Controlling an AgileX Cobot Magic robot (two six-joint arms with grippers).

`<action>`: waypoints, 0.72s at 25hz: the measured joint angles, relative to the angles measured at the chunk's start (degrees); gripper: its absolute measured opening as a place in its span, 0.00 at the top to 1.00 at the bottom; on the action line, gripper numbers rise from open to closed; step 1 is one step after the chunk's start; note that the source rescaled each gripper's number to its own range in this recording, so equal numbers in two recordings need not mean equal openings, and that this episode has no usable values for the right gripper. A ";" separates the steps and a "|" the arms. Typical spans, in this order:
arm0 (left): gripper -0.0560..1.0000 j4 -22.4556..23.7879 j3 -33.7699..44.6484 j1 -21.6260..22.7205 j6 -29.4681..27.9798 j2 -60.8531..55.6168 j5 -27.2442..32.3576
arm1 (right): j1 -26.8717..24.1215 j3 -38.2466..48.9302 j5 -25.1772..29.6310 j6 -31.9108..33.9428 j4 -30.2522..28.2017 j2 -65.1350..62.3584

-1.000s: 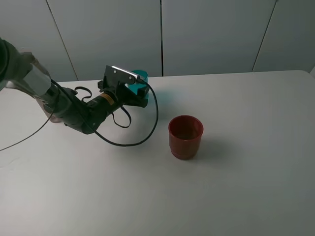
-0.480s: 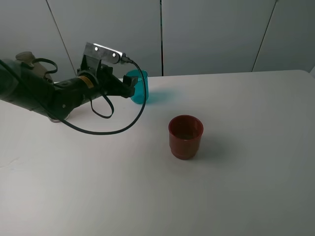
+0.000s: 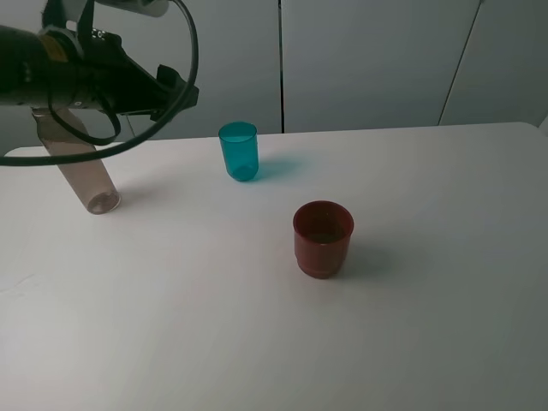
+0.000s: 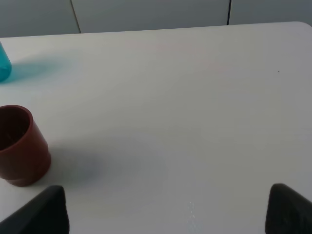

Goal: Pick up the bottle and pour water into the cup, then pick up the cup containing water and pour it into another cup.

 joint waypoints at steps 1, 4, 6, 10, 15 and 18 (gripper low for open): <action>0.00 -0.34 0.00 0.00 0.00 -2.17 3.02 | 0.00 0.00 0.00 0.00 0.00 0.00; 0.00 -1.81 0.00 0.00 -0.11 -8.94 11.33 | 0.00 0.00 0.00 0.00 0.00 0.00; 0.00 -2.77 0.00 0.00 -0.11 -13.32 16.61 | 0.00 0.00 0.00 0.00 0.00 0.00; 0.00 -4.69 0.00 0.00 -0.22 -21.04 27.49 | 0.00 0.00 0.00 0.00 0.00 0.00; 0.00 -4.94 0.04 0.00 -0.22 -29.68 41.53 | 0.00 0.00 0.00 0.00 0.00 0.00; 0.00 -4.94 0.04 0.00 -0.22 -34.66 49.17 | 0.00 0.00 0.00 0.00 0.00 0.00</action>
